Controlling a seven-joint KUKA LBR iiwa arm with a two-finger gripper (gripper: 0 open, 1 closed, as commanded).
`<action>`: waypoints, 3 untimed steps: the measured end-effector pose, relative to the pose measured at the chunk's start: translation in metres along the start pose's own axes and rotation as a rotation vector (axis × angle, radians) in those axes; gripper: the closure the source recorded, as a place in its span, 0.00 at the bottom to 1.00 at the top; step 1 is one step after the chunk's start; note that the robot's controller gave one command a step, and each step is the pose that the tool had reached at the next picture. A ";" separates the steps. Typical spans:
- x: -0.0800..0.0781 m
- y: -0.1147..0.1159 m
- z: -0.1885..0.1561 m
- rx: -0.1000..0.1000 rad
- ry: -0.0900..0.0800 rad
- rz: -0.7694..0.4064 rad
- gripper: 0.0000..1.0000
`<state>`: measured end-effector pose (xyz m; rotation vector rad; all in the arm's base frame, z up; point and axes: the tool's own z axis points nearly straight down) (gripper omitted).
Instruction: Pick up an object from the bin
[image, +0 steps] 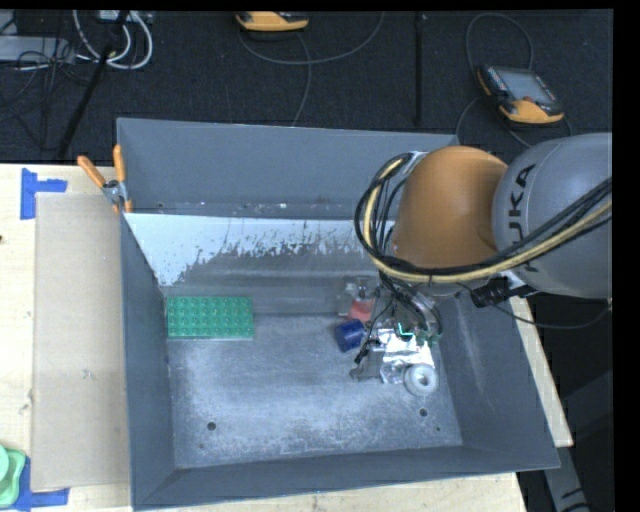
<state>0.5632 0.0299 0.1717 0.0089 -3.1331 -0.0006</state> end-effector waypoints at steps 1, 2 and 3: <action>-0.038 -0.045 0.103 0.001 -0.003 -0.015 0.00; -0.039 -0.044 0.099 0.000 -0.007 -0.014 1.00; -0.011 -0.050 -0.051 0.001 -0.017 -0.018 1.00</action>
Offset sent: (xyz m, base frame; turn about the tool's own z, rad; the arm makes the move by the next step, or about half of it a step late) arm 0.0385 -0.0432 -0.0982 -0.0175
